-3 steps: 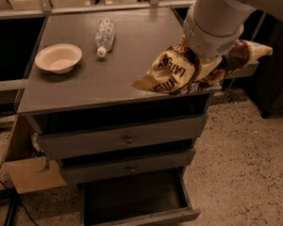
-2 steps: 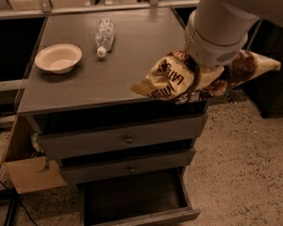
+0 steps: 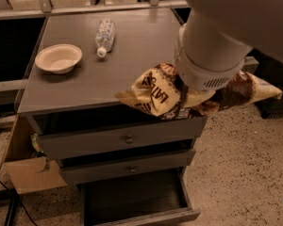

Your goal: Place brown chip bag into bottom drawer

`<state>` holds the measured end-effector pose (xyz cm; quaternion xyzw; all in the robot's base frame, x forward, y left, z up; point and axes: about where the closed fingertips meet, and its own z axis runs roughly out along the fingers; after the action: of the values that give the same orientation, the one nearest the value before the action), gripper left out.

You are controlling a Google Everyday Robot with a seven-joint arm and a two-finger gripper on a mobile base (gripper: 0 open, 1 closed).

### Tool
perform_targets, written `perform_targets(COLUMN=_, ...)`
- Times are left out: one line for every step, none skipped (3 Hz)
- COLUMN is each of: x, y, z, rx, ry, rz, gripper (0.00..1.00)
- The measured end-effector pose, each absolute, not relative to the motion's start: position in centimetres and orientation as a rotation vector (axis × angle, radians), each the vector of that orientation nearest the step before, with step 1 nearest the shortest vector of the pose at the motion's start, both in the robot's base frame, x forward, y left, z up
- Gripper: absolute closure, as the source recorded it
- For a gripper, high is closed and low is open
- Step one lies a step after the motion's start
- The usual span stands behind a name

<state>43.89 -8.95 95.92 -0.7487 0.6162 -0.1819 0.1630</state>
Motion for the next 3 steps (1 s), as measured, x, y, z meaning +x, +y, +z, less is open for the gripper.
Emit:
perform_targets(x=42.5, y=-7.6, z=94.1, rx=-2.067, ry=1.746, rz=-0.515, gripper=1.0)
perform_targets(x=41.9, y=-7.5, z=88.8, rx=-1.997, ry=1.769, rz=-0.428, gripper=1.0)
perform_targets(x=42.7, y=-6.8, z=88.7, rx=-1.964, ry=1.726, rz=-0.441, gripper=1.0)
